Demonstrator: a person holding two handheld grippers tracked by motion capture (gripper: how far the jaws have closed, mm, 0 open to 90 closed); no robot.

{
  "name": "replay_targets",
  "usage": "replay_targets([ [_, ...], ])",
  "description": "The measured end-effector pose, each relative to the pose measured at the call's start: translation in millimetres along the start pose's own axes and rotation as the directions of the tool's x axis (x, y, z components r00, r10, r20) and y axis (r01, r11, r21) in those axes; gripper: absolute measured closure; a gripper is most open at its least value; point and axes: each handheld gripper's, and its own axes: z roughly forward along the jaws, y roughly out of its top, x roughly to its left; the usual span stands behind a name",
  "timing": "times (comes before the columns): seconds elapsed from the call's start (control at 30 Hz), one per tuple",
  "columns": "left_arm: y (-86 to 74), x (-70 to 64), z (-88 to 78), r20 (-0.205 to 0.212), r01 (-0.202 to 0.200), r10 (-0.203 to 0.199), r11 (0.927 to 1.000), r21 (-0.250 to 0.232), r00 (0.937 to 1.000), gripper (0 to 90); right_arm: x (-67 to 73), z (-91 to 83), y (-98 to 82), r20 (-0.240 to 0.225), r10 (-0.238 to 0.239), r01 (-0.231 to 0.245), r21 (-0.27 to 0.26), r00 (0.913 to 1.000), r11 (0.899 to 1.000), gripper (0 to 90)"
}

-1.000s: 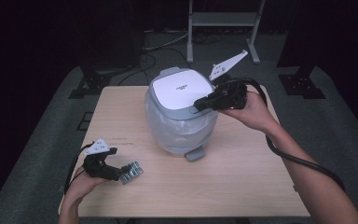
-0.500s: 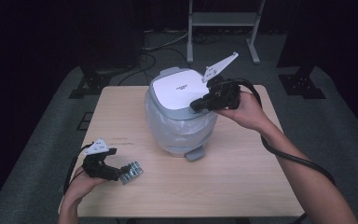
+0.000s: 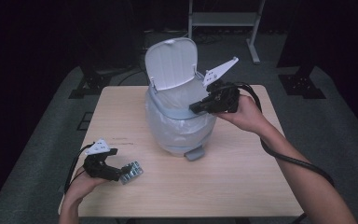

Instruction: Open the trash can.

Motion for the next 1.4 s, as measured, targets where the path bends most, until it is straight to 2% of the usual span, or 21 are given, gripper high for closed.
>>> replay_targets([
  [0.07,0.0,-0.3,0.3,0.001,-0.001,0.001,1.0,0.002,1.0,1.8,1.0,-2.2,2.0,0.004,-0.003,0.002,0.015,1.0,1.0,89.8],
  [0.1,-0.2,-0.1,0.3,0.001,0.0,0.0,1.0,0.003,1.0,1.8,1.8,-4.1,2.3,0.015,-0.006,0.006,0.007,0.9999,1.0,89.7],
  [0.13,-0.5,0.4,0.3,0.001,0.001,-0.001,1.0,0.003,1.0,1.8,1.5,-5.9,0.5,0.011,-0.002,0.002,0.006,0.9999,1.0,85.8],
  [0.27,-2.0,2.1,0.2,-0.003,0.008,-0.008,1.0,0.005,1.0,1.8,0.4,-10.4,-5.7,0.008,0.017,-0.017,-0.007,0.9998,1.0,82.4],
  [0.47,-1.6,1.2,0.4,-0.003,0.005,-0.005,1.0,0.005,1.0,1.8,-2.2,-27.8,-24.6,-0.005,0.068,-0.068,-0.058,0.9977,0.996,78.4],
  [0.7,-1.7,0.3,2.4,0.0,0.001,-0.001,0.9999,0.012,1.0,1.8,-2.7,-39.9,-44.2,0.01,0.092,-0.092,-0.059,0.9957,0.994,76.6],
  [0.87,-1.9,0.6,3.0,0.0,-0.001,0.001,0.9999,0.015,1.0,1.8,-6.5,-47.4,-64.1,0.021,0.131,-0.13,-0.059,0.9911,0.99,74.7],
  [1.13,-2.3,0.0,4.2,0.003,-0.001,0.001,0.9998,0.02,1.0,1.8,-9.9,-49.8,-88.6,0.026,0.172,-0.17,-0.065,0.9847,0.983,71.7],
  [1.4,-3.2,-0.2,6.2,0.002,-0.002,0.002,0.9997,0.023,1.0,1.8,-13.3,-47.1,-114.0,0.032,0.21,-0.207,-0.069,0.9772,0.976,64.5],
])
